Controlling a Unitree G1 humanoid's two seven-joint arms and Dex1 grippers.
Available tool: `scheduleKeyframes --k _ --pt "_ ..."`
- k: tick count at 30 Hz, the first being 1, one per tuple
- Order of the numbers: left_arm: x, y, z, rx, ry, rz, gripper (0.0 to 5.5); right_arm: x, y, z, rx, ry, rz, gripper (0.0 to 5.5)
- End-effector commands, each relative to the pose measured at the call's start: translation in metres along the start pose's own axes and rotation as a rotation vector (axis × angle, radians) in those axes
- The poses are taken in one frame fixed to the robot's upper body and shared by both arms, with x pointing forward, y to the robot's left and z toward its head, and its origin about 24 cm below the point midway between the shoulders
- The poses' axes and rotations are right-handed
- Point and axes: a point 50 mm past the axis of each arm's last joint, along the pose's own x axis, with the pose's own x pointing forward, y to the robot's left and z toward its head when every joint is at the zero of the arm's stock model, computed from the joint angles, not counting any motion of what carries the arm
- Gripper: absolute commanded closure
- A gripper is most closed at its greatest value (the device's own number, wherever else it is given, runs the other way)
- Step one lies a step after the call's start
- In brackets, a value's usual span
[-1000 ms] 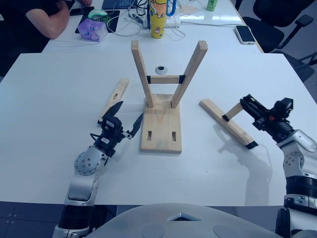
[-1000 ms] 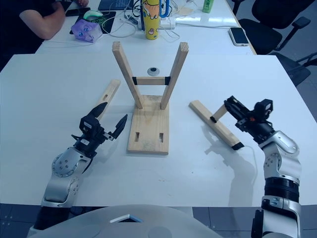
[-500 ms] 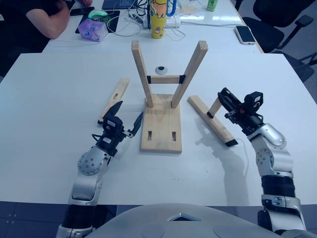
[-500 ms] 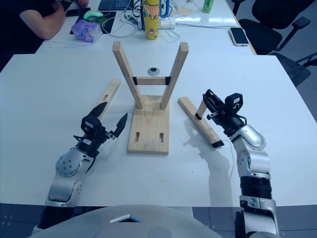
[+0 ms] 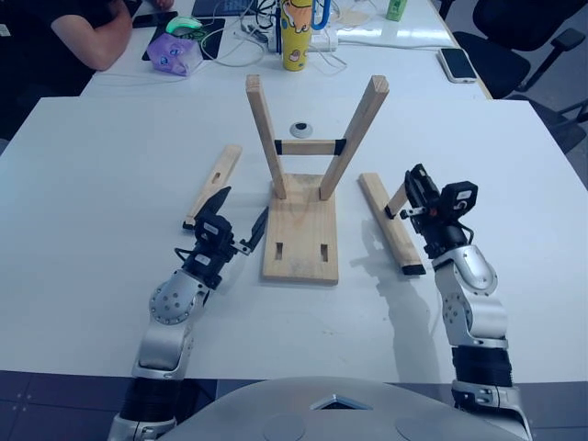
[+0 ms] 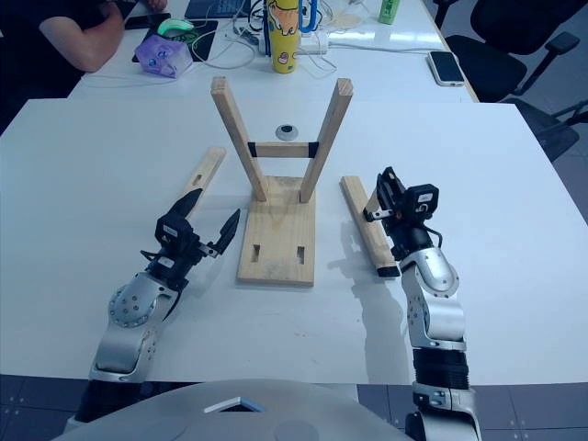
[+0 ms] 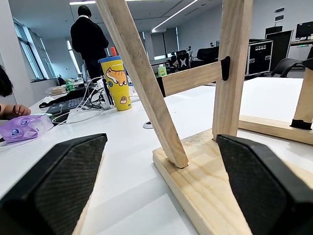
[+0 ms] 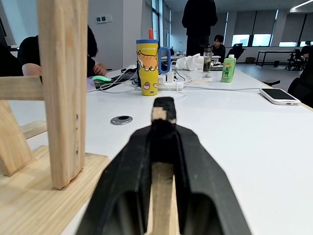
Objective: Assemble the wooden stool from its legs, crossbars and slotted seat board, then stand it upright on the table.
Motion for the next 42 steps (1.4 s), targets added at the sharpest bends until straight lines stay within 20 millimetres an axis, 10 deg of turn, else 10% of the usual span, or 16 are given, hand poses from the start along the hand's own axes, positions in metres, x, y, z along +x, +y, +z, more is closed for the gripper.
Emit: scheduleKeyframes --k 1,15,27,35,42 --pt "0.003 0.002 0.0 0.019 -0.001 -0.009 1.34 -0.006 0.0 -0.024 0.016 0.119 -0.016 5.06" --pt "0.001 -0.001 -0.001 0.011 0.003 -0.002 1.34 0.001 -0.003 -0.014 -0.012 0.081 0.007 5.06" --pt "-0.001 -0.005 -0.004 -0.001 0.01 0.025 1.34 0.021 0.003 0.041 -0.043 -0.067 0.09 3.14" --pt "0.002 -0.016 -0.01 -0.026 0.048 0.041 1.34 0.07 0.002 0.147 -0.109 -0.326 0.046 3.69" --pt "0.011 -0.012 -0.009 -0.017 0.044 0.057 1.34 0.087 -0.004 0.136 -0.048 -0.207 0.006 4.73"
